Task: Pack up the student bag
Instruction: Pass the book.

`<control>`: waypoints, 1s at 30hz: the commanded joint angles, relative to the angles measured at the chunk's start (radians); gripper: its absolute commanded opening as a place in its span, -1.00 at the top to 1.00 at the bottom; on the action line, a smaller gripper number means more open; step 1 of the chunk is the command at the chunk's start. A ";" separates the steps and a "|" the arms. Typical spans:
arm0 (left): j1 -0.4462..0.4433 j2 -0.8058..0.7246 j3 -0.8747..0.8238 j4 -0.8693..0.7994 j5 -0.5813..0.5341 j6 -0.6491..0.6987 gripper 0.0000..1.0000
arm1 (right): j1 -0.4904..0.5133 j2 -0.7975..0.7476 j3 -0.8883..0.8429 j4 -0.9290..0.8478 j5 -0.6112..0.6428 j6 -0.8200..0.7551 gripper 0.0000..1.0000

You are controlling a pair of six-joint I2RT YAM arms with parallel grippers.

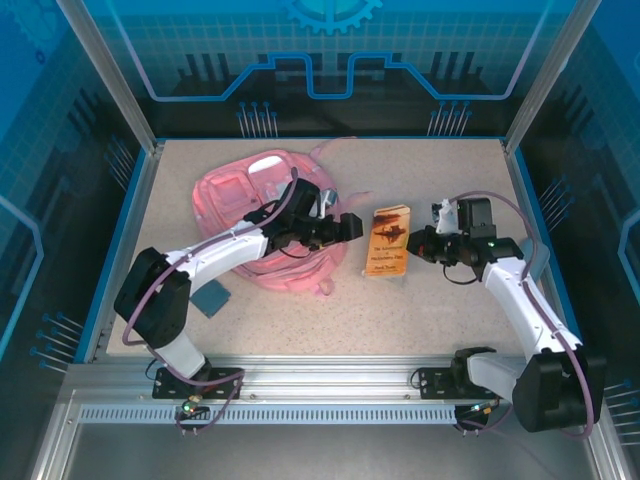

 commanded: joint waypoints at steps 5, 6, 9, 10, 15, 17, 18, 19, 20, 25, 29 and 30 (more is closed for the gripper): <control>0.035 -0.053 -0.100 0.305 0.222 -0.147 -0.91 | -0.014 -0.033 0.002 0.221 -0.346 0.082 1.00; 0.038 -0.060 -0.109 0.332 0.226 -0.168 -0.90 | -0.014 -0.032 0.002 0.236 -0.363 0.093 1.00; 0.041 -0.096 -0.132 0.398 0.228 -0.200 -0.84 | -0.014 -0.025 0.006 0.261 -0.405 0.115 1.00; 0.042 -0.110 -0.133 0.397 0.226 -0.199 -0.83 | -0.013 -0.024 0.006 0.269 -0.413 0.122 1.00; 0.041 -0.159 -0.121 0.367 0.227 -0.180 -0.71 | -0.013 -0.015 0.002 0.304 -0.443 0.151 1.00; 0.042 -0.160 -0.115 0.350 0.229 -0.174 -0.61 | -0.011 -0.012 0.001 0.318 -0.449 0.159 1.00; 0.042 -0.159 -0.114 0.349 0.229 -0.174 -0.55 | -0.009 -0.010 0.004 0.320 -0.448 0.160 1.00; 0.041 -0.157 -0.113 0.348 0.231 -0.175 -0.50 | -0.008 -0.009 0.004 0.318 -0.450 0.160 1.00; 0.041 -0.156 -0.113 0.348 0.231 -0.176 -0.42 | -0.008 -0.008 0.004 0.320 -0.451 0.160 1.00; 0.043 -0.150 -0.100 0.344 0.233 -0.180 0.13 | -0.005 -0.003 0.004 0.311 -0.449 0.152 1.00; 0.050 -0.167 -0.103 0.332 0.200 -0.159 0.57 | 0.003 0.002 0.007 0.191 -0.335 0.073 0.37; 0.057 -0.178 -0.109 0.325 0.181 -0.153 0.61 | 0.002 0.002 -0.008 0.189 -0.307 0.075 0.18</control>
